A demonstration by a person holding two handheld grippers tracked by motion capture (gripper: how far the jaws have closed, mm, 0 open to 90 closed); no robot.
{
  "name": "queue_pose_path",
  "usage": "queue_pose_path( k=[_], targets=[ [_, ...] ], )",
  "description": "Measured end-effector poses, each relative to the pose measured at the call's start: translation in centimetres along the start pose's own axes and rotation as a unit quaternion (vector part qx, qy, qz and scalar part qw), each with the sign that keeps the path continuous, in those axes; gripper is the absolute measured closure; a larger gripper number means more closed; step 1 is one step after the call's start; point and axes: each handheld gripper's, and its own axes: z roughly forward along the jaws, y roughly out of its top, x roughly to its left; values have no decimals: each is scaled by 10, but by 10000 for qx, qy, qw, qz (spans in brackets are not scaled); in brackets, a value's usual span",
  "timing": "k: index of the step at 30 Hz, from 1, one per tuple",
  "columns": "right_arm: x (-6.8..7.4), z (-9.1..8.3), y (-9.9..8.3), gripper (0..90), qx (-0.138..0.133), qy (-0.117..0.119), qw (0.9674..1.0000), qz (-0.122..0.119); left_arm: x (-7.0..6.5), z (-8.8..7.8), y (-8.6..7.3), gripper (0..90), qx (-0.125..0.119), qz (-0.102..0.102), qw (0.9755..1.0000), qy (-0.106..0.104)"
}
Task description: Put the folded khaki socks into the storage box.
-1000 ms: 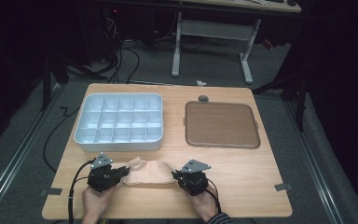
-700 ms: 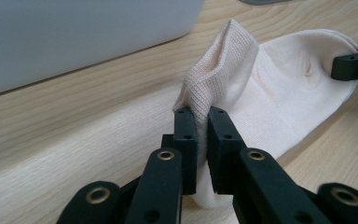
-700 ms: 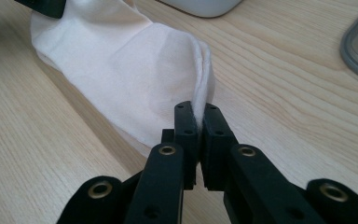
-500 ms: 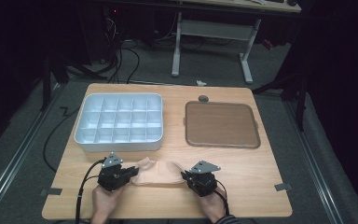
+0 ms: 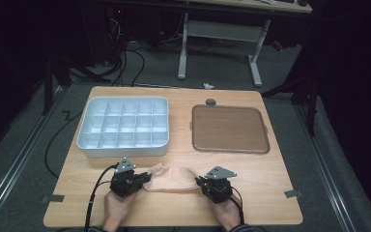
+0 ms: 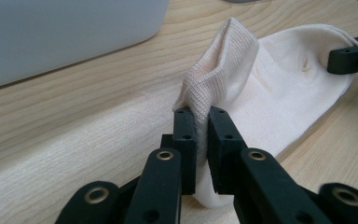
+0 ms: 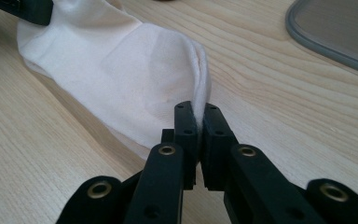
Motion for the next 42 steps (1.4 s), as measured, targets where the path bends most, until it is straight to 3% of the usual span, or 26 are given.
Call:
queue_pose_path(
  k=[4, 10, 15, 22, 27, 33, 37, 42],
  targets=[
    [-4, -1, -3, 863, 74, -53, 10000, 18, -3, 5, 0, 829, 34, 59, 10000, 18],
    [-7, 3, -4, 860, 182, -139, 9997, -20, -5, 12, -1, 802, 76, 206, 9995, 224],
    [-10, 6, -7, 826, 216, -163, 9996, -46, -3, 14, -2, 660, 110, 268, 9989, 366],
    [-11, 5, -7, 691, 188, -225, 9996, 58, -1, 13, -2, 527, 62, 245, 9984, 504],
    [-11, -3, -4, 640, -100, -213, 9996, 132, -1, 13, -2, 463, 73, 193, 9983, 540],
    [-4, -13, 7, 710, -414, -28, 9990, 146, 1, 9, 1, 450, -4, 121, 9988, 480],
    [8, -9, 13, 783, -372, 179, 9991, -38, 4, 8, 3, 459, -70, -67, 9992, 399],
    [28, 8, 19, 828, -287, 455, 9984, -150, 6, 10, 3, 495, -11, -110, 9993, 344]
  ],
)
